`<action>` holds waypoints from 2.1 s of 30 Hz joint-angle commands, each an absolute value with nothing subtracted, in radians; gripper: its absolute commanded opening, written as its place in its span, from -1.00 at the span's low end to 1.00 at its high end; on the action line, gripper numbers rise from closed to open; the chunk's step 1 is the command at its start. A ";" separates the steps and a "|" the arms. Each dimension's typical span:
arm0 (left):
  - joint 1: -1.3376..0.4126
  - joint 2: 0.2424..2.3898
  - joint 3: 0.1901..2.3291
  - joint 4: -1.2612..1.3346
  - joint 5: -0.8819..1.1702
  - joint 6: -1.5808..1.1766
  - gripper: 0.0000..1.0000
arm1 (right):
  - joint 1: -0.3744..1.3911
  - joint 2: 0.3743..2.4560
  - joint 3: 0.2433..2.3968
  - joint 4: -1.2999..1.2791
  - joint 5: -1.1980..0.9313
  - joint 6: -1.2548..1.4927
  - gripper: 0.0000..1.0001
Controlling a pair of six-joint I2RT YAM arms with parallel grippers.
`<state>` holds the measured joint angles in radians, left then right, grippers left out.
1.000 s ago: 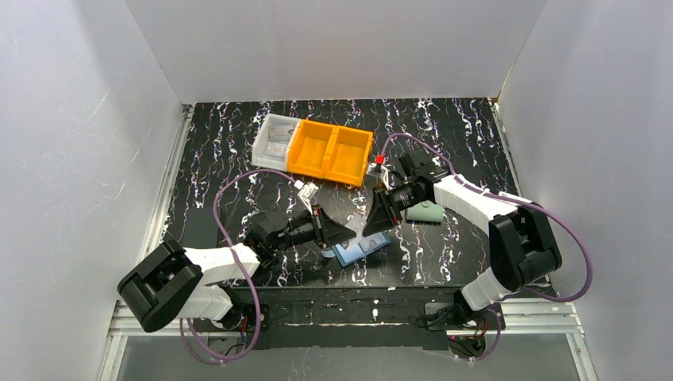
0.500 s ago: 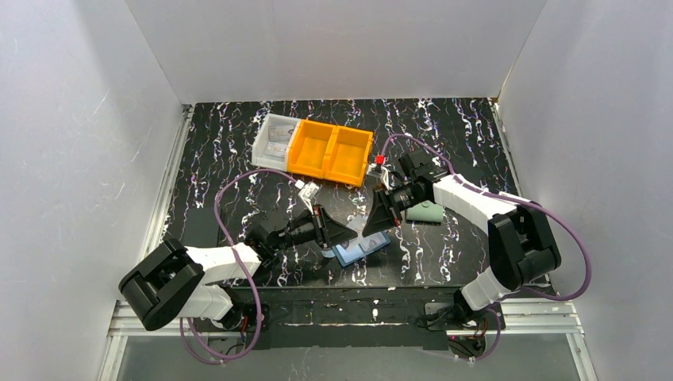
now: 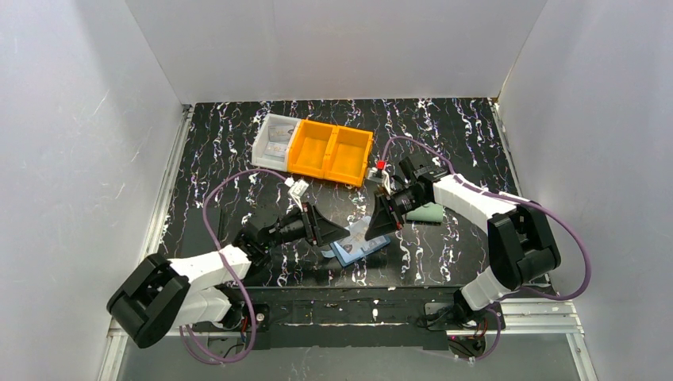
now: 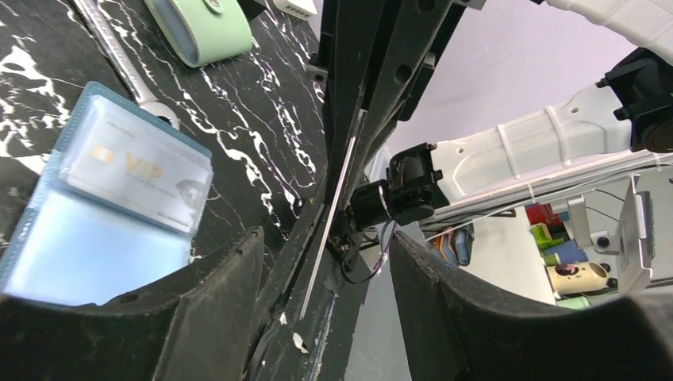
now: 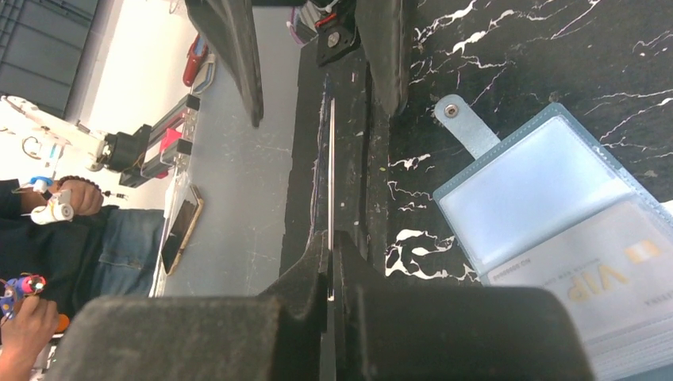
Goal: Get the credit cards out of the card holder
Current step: Remove the credit card from the card holder.
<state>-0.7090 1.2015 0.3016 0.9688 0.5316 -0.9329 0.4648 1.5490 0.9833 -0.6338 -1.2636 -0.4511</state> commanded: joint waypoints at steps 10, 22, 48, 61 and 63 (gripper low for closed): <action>-0.655 1.073 0.402 0.572 0.670 -0.686 0.12 | 0.463 1.585 1.035 -0.819 -1.248 -0.674 -0.97; -0.659 1.222 0.487 0.568 0.765 -0.740 -0.12 | 0.464 1.609 1.055 -0.881 -1.240 -0.743 -0.97; -0.707 1.335 0.537 0.609 0.819 -0.780 -0.86 | 0.465 1.620 1.063 -0.895 -1.228 -0.756 -0.97; -0.707 1.250 0.460 0.618 0.714 -0.807 -1.00 | 0.463 1.627 1.064 -0.873 -1.213 -0.729 -0.42; -0.707 1.238 0.450 0.618 0.710 -0.799 -1.00 | 0.463 1.627 1.063 -0.869 -1.211 -0.725 -0.30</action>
